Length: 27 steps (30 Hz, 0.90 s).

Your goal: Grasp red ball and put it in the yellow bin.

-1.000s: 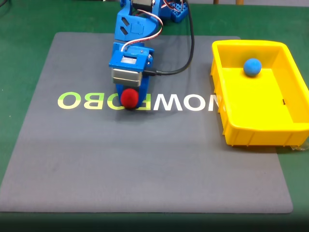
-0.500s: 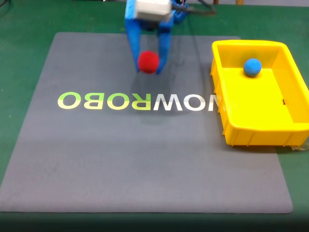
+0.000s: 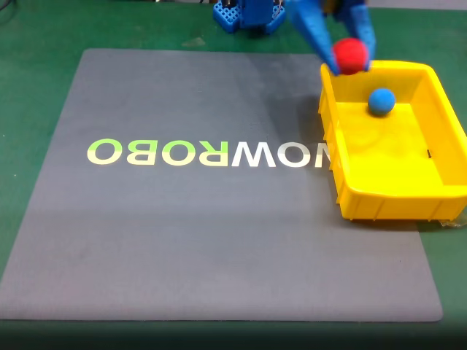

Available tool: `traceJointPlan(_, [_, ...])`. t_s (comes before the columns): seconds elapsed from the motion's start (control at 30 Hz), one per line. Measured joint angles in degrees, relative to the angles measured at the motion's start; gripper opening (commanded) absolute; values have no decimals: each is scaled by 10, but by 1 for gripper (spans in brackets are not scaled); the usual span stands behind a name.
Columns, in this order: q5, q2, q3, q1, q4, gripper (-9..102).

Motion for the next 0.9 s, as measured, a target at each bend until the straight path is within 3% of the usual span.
traceJointPlan(0.33, [18,-20,0,-105,-18,0])
traceJointPlan(0.67, [21,-47,0,-120,-38,1])
traceJointPlan(0.77, [25,-49,0,-120,-38,23])
traceJointPlan(0.9, [36,-51,0,-118,-46,32])
